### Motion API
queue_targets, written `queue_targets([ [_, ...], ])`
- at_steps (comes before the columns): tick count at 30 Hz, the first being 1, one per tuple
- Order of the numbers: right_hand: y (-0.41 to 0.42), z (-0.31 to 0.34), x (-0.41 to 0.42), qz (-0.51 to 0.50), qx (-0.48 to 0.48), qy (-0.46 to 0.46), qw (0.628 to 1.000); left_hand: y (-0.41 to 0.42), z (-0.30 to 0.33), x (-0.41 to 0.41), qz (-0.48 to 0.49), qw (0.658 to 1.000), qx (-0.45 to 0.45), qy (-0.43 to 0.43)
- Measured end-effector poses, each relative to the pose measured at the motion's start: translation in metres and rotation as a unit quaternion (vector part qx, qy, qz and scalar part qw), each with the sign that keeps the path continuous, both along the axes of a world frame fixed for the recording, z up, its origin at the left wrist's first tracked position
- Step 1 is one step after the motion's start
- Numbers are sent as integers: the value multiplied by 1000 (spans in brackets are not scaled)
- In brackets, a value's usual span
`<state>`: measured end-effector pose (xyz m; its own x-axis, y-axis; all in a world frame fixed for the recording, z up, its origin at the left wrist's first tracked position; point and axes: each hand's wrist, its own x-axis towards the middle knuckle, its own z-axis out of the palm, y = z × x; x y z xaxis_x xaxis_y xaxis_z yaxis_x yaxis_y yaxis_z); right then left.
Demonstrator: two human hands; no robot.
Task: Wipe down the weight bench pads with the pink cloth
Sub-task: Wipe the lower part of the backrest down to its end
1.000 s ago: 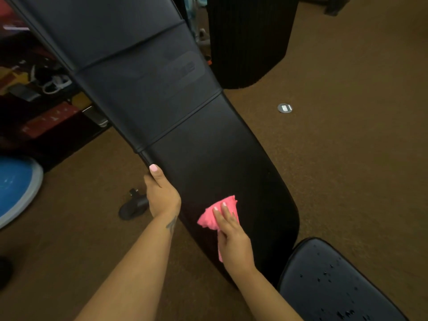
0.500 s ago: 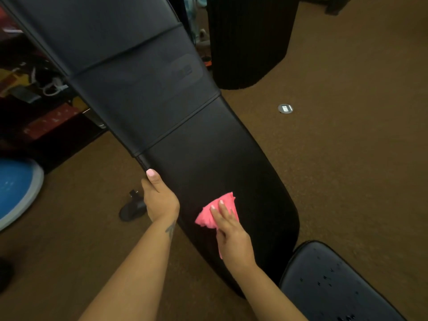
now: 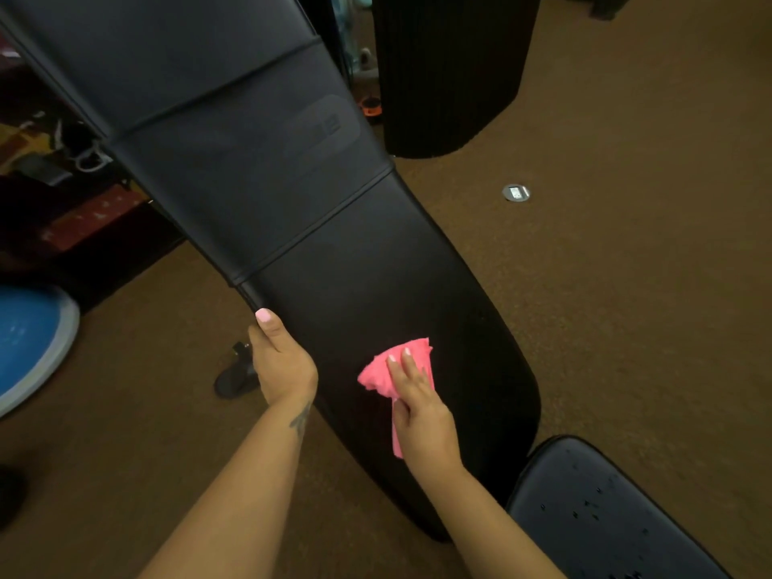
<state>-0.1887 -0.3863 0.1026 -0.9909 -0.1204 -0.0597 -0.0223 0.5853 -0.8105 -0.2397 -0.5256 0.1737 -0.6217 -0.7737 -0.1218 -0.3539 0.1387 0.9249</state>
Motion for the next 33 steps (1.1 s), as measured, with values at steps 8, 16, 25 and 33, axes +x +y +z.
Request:
queue_targets([
  [8,18,-3,-23,-117,-17,-74,990,-2,-2,-2,3,1000,-1,-7],
  [16,15,2,-17,-9,-6,-14,1000,-1,-4,-1,12,1000,5,-8],
  [25,31,3,-41,-127,-19,-88,988,-2,-5,-2,5,1000,9,-3],
  [33,26,9,-26,-37,-12,-94,995,-2,-10,-3,12,1000,10,-1],
])
